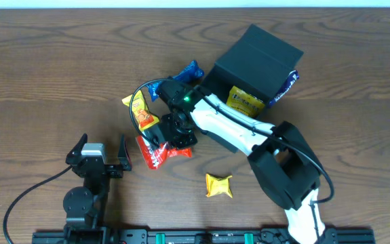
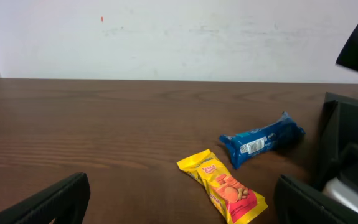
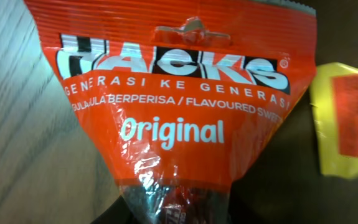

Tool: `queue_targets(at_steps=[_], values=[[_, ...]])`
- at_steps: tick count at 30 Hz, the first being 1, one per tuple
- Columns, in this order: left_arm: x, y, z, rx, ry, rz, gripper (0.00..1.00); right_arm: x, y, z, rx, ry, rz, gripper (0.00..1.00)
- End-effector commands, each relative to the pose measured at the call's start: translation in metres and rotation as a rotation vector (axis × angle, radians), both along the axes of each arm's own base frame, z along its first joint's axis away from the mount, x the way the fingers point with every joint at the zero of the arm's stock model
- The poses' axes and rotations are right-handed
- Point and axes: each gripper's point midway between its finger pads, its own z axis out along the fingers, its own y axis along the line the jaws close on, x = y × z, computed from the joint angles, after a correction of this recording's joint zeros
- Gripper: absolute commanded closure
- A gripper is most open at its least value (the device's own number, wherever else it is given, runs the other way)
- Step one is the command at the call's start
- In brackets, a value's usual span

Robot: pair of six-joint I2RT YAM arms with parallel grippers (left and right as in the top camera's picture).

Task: Pack container
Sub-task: 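Grasp the red bag with the right gripper and lift it, then carry the red bag with the right gripper over the box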

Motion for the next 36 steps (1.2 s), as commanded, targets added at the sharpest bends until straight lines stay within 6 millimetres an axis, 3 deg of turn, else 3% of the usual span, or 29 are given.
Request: queue_targets(at_steps=[1,5,17,25,36], values=[[-0.001,-0.001,-0.017,-0.002,0.055,-0.009,0.05,0.009,0.005,0.032,0.052,0.003,-0.119,0.74],[-0.001,-0.001,-0.017,-0.002,0.055,-0.009,0.05,0.014,0.01,0.045,0.084,-0.006,-0.176,0.78],[-0.001,-0.001,-0.017,-0.002,0.055,-0.009,0.05,0.037,0.027,0.086,0.214,0.0,-0.411,0.77],[-0.001,-0.001,-0.017,-0.002,0.055,-0.009,0.05,0.06,0.015,0.102,0.228,-0.011,-0.609,0.81],[-0.001,-0.001,-0.017,-0.002,0.055,-0.009,0.05,0.093,-0.006,0.154,0.371,0.069,-0.917,0.81]])
